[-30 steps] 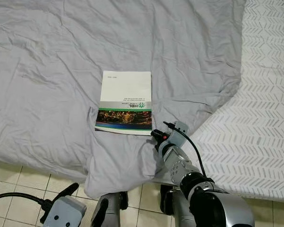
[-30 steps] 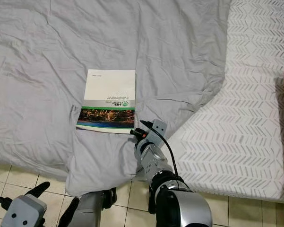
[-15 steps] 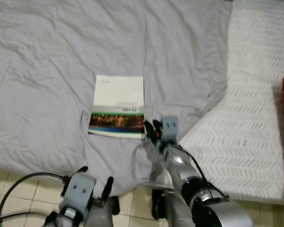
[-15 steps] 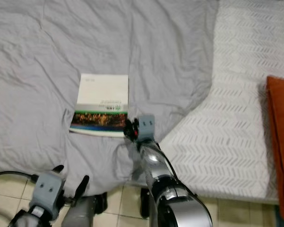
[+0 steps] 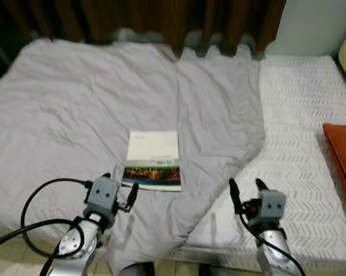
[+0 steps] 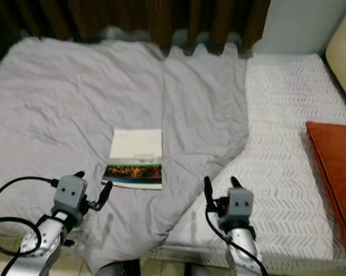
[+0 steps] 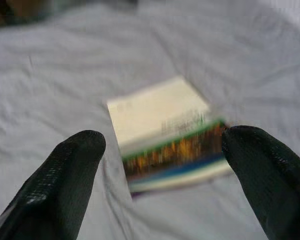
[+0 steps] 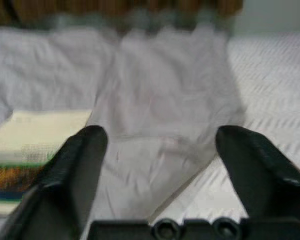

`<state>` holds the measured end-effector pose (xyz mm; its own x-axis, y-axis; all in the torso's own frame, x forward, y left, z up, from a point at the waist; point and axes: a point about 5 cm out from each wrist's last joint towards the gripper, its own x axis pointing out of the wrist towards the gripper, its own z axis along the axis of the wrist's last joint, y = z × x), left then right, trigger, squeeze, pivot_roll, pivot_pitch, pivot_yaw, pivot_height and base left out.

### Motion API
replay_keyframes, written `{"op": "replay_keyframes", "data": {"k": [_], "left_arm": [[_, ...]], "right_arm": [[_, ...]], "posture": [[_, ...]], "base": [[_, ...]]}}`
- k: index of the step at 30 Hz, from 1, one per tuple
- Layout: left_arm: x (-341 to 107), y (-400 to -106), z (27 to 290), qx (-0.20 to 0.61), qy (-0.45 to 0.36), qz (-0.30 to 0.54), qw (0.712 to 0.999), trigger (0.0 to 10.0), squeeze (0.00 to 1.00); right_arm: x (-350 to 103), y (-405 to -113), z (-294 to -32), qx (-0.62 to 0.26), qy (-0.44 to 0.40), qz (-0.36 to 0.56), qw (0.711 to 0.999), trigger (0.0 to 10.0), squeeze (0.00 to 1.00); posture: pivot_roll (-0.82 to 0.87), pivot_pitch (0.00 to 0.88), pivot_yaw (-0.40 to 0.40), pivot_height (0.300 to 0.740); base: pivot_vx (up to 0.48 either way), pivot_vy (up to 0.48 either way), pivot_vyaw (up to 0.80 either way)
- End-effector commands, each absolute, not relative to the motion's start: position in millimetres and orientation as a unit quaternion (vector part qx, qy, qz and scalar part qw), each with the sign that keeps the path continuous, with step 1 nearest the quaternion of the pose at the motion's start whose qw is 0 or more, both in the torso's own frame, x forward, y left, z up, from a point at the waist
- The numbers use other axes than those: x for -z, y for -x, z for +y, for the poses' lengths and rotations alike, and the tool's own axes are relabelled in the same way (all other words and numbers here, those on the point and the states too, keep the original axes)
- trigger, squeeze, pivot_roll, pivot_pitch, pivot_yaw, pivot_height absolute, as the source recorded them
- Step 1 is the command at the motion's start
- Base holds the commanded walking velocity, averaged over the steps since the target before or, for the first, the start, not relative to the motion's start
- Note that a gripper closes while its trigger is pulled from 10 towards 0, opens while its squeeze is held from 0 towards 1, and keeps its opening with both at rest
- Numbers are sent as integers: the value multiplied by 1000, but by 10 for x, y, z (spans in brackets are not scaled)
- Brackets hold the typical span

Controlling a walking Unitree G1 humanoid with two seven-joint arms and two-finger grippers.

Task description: Clean up the room

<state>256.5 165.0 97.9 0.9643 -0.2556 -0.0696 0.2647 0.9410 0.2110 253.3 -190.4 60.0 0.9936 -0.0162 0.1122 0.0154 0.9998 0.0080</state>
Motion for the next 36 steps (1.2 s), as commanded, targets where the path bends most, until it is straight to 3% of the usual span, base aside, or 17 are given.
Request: {"op": "replay_keyframes", "data": {"k": [1,5,7,14,15,20,23,29,36], "left_arm": [[-959,-2527,1635,136,-102,24,985,10000,0],[-1140,-2423,1569,122,-67,-13,990,10000,0],[-1111,-2405,1590,112,-62,-13,992,10000,0],[-871,-2426,1680,68,-35,0,997,10000,0],[-867,-2437,1680,67,-35,-1,997,10000,0],[-834,-2535,1701,56,-28,1,998,10000,0],[-801,-2552,1649,66,-41,4,997,10000,0],[-746,-2517,1569,89,-37,5,995,10000,0],[-773,-2574,1568,108,-34,4,994,10000,0]], "right_arm": [[-663,-2475,-1994,22,-3,-71,997,10000,1000],[-784,-2062,-2154,47,-28,-89,994,10000,1000],[-782,-1989,-2142,40,-26,-81,996,10000,1000],[-764,-2025,-2090,3,-17,-46,999,10000,1000],[-760,-2026,-2073,-4,-12,-42,999,10000,0],[-800,-2072,-1929,-46,15,-22,999,10000,0],[-769,-2148,-2013,-45,13,-2,999,10000,0],[-743,-2298,-1995,-36,14,16,999,10000,0],[-675,-2336,-1878,-47,15,26,998,10000,0]], "posture": [[-48,0,47,740],[-45,0,52,740],[-44,0,41,740],[-45,0,15,740],[-45,0,15,740],[-50,0,-3,740],[-55,0,-41,740],[-51,0,-42,740],[-49,0,-16,740]], "base": [[0,0,0],[0,0,0],[0,0,0],[0,0,0],[0,0,0],[0,0,0],[0,0,0],[0,0,0],[421,0,0]]}}
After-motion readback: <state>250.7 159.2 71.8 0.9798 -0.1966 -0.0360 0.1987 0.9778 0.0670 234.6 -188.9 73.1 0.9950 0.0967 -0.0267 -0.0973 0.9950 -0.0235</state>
